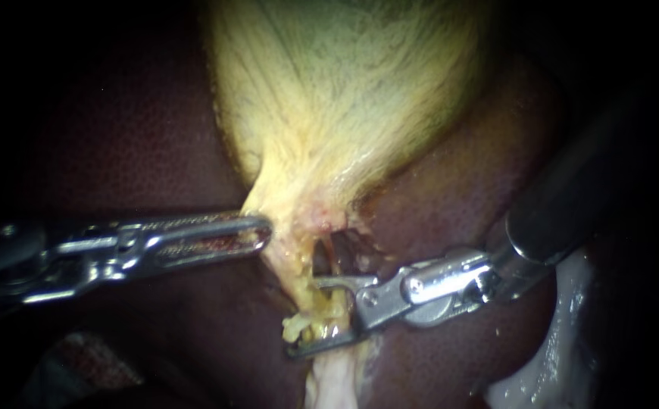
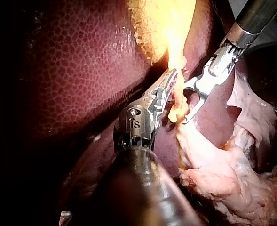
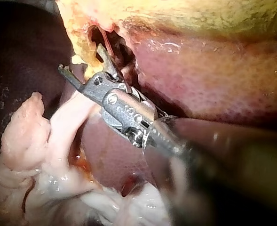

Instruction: Going back first clip left tube

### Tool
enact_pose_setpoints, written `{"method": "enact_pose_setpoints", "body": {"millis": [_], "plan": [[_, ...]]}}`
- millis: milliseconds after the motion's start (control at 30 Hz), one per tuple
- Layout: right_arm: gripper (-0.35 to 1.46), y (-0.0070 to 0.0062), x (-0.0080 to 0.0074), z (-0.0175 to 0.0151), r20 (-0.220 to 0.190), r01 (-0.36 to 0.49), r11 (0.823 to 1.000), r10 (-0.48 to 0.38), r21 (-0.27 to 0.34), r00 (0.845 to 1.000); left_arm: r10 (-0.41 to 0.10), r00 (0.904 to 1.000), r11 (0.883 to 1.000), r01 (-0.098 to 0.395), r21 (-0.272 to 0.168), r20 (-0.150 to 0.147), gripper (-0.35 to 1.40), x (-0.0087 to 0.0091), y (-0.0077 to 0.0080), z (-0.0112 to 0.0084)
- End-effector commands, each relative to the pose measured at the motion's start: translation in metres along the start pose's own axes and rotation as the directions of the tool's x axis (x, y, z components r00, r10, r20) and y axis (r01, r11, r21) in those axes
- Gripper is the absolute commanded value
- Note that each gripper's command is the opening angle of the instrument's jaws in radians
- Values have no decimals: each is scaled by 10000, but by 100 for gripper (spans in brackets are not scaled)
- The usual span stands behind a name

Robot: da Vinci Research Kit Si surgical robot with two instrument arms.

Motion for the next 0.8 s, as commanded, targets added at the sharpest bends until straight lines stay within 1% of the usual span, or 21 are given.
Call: {"method": "enact_pose_setpoints", "body": {"millis": [33, 167, 367, 600, 700, 800], "plan": [[60, 0, 0, -1, -1, -1, 10000, 1, 12, 10000, 0, 10000, 10000, 0, 2, -1, -5, 0, 0, 0], [60, -4, -1, -13, -4, -1, 10000, 1, -80, 10000, 2, 10000, 10000, -2, 7, -3, -5, 0, 1, -1], [60, -7, 3, -47, -24, -103, 9994, 102, -330, 9999, 5, 10000, 10000, -5, 15, -7, -5, 1, 1, -2], [60, -10, 18, -93, -67, -317, 9980, 314, -539, 9995, 12, 10000, 10000, -12, 30, -12, -5, 1, 5, -2], [60, -13, 26, -115, -59, -55, 9981, 51, -613, 10000, 14, 10000, 10000, -14, 34, -14, -5, 2, 7, -1], [60, -14, 34, -129, -10, 206, 9964, -207, -818, 9998, 15, 10000, 10000, -15, 36, -14, -5, 2, 8, 0]]}}
